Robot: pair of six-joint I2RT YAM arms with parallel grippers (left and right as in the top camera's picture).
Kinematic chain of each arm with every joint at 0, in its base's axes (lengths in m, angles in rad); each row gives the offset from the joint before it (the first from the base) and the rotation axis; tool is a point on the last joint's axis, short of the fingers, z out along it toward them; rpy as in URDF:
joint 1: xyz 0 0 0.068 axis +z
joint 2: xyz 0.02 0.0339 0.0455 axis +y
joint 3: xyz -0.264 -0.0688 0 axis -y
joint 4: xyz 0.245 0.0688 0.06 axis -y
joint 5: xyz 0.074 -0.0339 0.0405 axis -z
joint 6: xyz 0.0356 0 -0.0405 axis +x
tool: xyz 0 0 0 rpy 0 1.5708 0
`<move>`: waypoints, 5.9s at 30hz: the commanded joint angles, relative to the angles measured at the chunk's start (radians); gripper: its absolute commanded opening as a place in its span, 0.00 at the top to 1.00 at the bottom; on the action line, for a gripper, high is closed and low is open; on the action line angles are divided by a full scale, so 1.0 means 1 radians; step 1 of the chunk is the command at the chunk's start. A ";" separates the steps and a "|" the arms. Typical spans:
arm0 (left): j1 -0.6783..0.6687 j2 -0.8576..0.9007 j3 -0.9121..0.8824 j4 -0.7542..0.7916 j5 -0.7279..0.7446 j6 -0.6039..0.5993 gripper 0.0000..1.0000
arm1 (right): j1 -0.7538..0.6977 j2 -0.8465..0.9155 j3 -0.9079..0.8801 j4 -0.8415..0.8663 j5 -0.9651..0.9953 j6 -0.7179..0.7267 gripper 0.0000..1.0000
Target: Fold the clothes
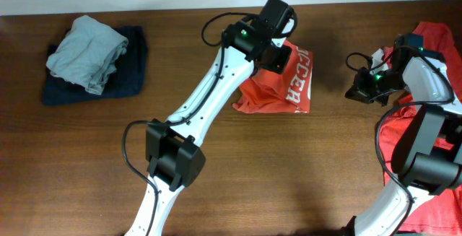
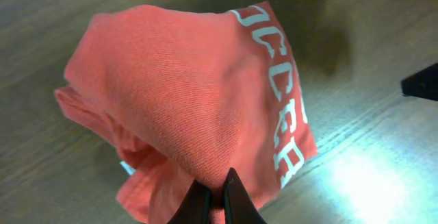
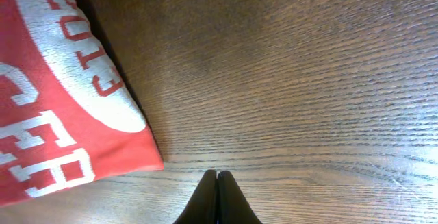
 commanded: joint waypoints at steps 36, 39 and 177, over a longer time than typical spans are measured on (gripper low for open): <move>-0.100 0.008 -0.080 0.348 0.314 -0.326 1.00 | 0.002 -0.028 -0.006 -0.003 0.039 -0.013 0.96; -0.093 0.011 -0.106 0.348 0.314 -0.330 1.00 | 0.002 -0.028 -0.006 -0.003 0.040 -0.013 0.96; 0.173 0.301 0.194 -0.317 -0.397 -0.121 0.99 | 0.153 -0.027 -0.006 0.001 -0.334 -0.367 0.96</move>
